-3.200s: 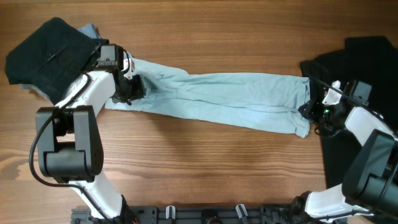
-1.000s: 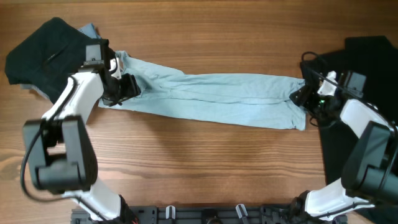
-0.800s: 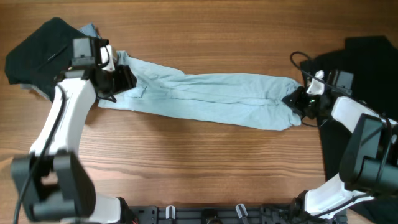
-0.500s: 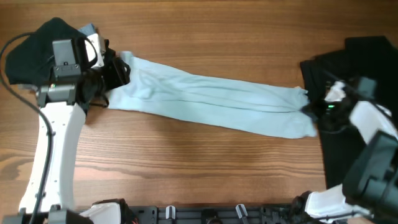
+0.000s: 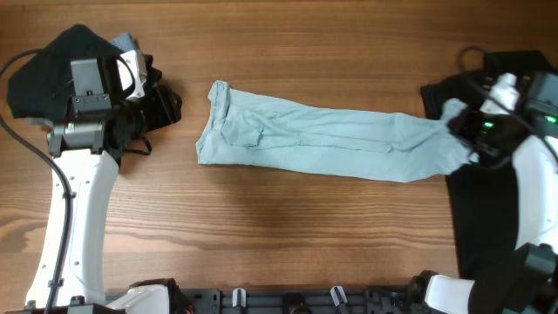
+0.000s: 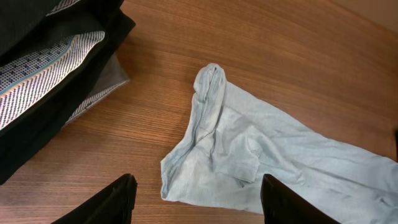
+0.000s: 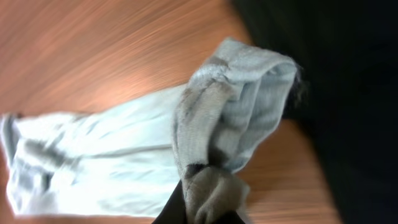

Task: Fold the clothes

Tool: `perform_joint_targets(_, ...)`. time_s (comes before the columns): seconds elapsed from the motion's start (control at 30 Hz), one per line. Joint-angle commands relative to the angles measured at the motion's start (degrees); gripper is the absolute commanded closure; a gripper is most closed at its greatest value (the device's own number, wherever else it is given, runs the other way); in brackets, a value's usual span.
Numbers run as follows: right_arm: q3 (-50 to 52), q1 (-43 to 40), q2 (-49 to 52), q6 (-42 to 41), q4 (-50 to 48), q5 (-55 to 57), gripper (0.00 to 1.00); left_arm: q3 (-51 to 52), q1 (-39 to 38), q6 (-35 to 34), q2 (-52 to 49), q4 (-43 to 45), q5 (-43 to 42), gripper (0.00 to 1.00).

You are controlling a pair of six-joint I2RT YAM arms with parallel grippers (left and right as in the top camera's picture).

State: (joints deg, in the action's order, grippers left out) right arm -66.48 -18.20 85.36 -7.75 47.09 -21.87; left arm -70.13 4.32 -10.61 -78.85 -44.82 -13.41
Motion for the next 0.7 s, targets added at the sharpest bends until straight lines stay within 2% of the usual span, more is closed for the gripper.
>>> perform_joint_targets(0.0,-0.63,10.32,1.64,-5.20,-1.97,0.39,0.96,-0.83,0.42,-0.11,0.63,-0.02,-0.24,0.35)
perform_joint_targets(0.2,-0.63,24.30,8.94,-14.91,-7.67,2.84,0.96,-0.83,0.42,-0.11,0.63,-0.04,-0.26,0.35)
perform_joint_targets(0.5,-0.63,34.32,17.46,-21.22,-21.40,-0.24,0.94,-0.83,0.42,-0.11,0.63,-0.07,-0.26,0.35)
perform_joint_targets(0.53,-0.63,34.91,18.01,-22.18,-22.95,-0.20,0.86,-0.83,0.42,-0.11,0.63,-0.04,-0.26,0.35)
perform_joint_targets(0.57,-0.63,35.39,18.32,-22.45,-24.79,-0.31,0.66,-0.83,0.42,-0.11,0.63,-0.04,-0.26,0.35)
perform_joint_targets(0.6,-0.63,35.80,18.53,-22.34,-26.18,-0.48,0.51,-0.83,0.42,-0.09,0.63,-0.04,-0.26,0.35)
perform_joint_targets(0.67,-0.66,36.24,18.56,-21.70,-26.10,-2.67,0.37,-0.83,0.42,-0.09,0.63,-0.04,-0.24,0.35)
